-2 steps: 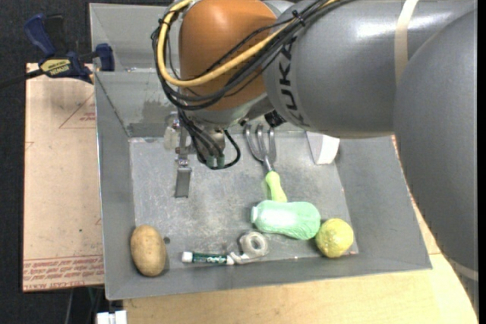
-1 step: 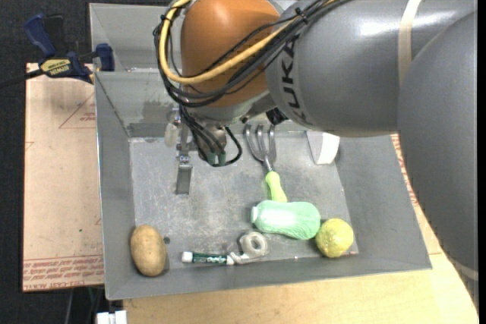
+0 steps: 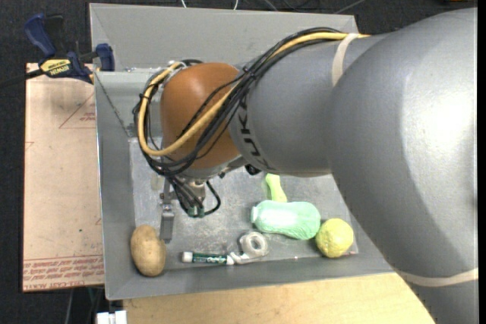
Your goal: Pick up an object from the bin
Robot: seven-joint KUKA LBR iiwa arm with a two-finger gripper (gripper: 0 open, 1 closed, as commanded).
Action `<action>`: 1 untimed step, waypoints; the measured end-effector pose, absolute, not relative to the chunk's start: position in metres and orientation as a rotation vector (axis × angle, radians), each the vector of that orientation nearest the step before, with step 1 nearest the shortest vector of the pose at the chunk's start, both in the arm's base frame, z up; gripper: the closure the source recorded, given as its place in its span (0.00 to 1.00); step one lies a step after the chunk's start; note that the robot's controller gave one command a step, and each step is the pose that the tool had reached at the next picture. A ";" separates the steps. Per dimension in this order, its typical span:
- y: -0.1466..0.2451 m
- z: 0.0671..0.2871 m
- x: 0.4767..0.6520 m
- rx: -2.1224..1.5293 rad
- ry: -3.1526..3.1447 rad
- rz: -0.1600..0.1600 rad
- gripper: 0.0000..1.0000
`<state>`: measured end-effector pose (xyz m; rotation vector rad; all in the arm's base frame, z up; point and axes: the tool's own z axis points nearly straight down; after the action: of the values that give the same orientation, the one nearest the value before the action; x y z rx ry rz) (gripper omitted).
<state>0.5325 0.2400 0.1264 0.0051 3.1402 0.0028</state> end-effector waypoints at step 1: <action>0.244 0.108 0.526 -0.129 3.130 0.005 0.00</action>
Offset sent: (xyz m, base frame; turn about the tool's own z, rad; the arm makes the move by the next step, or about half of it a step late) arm -0.0402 -0.0225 -0.0207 -0.5672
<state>0.5263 0.2441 0.1080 -0.1289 3.1303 0.0053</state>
